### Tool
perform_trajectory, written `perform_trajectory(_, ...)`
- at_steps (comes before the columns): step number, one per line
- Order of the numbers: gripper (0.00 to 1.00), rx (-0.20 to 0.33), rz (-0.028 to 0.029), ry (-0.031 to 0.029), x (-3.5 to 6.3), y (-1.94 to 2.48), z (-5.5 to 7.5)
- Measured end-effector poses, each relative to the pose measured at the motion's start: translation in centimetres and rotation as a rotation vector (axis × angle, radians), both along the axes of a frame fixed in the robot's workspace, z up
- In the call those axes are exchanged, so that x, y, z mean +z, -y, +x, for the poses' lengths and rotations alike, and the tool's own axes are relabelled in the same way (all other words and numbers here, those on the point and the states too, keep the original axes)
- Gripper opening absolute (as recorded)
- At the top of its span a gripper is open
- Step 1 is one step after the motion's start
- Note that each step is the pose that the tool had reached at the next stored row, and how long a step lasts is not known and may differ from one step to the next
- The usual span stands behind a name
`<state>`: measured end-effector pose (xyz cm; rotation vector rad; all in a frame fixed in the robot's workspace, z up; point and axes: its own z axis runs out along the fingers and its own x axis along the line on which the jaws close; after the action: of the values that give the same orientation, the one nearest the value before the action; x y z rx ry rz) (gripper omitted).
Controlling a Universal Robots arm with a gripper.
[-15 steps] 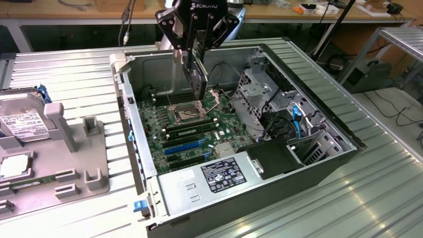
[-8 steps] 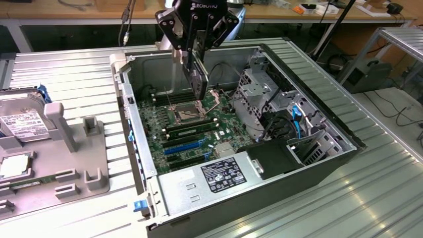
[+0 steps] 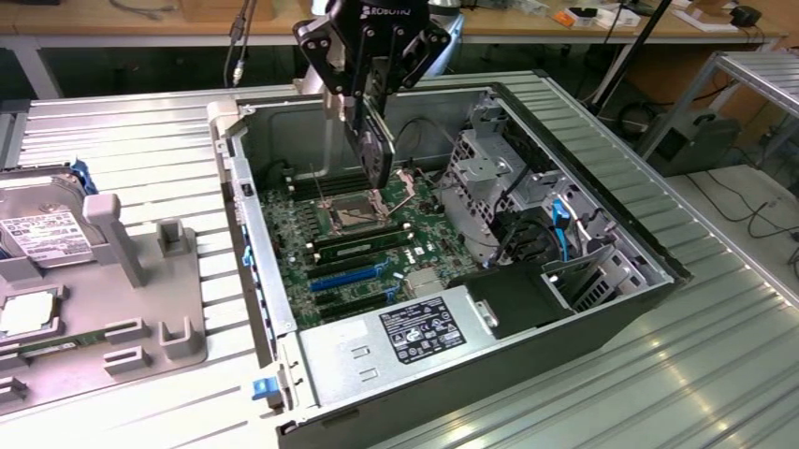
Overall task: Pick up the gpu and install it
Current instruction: 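Insert the gpu into the slot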
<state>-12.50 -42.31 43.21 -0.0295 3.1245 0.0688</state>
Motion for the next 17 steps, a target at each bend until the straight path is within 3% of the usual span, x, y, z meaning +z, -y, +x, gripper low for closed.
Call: perform_trajectory(17, 0.27, 0.053, 0.0, 0.0, 0.0, 0.0, 0.0)
